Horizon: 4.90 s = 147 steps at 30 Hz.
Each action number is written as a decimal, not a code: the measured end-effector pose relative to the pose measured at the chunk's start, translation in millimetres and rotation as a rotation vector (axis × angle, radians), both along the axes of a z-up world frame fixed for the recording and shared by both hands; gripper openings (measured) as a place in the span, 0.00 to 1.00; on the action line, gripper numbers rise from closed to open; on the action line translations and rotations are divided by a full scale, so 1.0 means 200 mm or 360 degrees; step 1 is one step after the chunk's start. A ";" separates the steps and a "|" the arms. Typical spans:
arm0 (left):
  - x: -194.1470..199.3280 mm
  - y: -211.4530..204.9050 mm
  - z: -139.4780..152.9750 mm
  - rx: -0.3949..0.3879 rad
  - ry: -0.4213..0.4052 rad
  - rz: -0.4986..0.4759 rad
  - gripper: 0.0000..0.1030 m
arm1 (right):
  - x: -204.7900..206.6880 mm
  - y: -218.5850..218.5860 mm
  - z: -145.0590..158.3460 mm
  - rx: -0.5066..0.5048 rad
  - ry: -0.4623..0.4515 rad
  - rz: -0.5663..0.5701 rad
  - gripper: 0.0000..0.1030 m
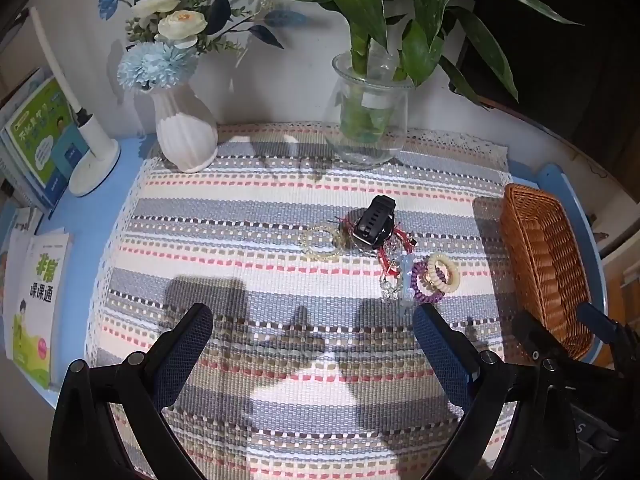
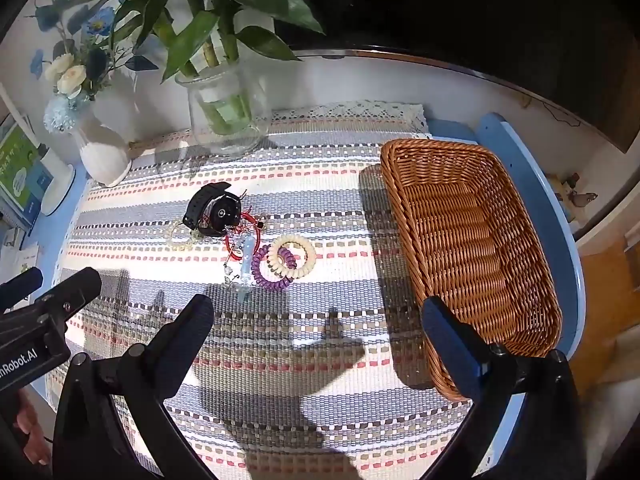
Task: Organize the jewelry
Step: 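Move both tools toward the jewelry pile on the tablecloth, then grasp the black watch with the left tool while the right tool grasps the cream bead bracelet, then lift and carry the watch and bracelet in both tools over the wicker basket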
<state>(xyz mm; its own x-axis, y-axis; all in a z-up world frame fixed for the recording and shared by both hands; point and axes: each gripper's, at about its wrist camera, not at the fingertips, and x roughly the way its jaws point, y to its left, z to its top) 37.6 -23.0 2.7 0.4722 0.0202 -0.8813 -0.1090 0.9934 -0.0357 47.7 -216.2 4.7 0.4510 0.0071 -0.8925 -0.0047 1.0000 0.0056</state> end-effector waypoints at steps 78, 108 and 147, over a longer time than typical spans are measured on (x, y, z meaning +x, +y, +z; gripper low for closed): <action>0.74 -0.07 -0.60 -0.0347 0.0310 -0.0351 0.28 | 0.42 0.09 -0.69 0.0305 0.0339 0.0437 0.55; 0.57 -0.11 -0.16 -0.0366 0.0098 -0.0420 0.28 | 0.32 -0.09 -0.24 0.0409 -0.0085 0.0328 0.40; 0.57 -1.60 -0.33 -0.0158 0.0292 -0.1185 0.28 | 0.02 -1.14 -0.48 0.0410 0.0064 -0.0391 0.47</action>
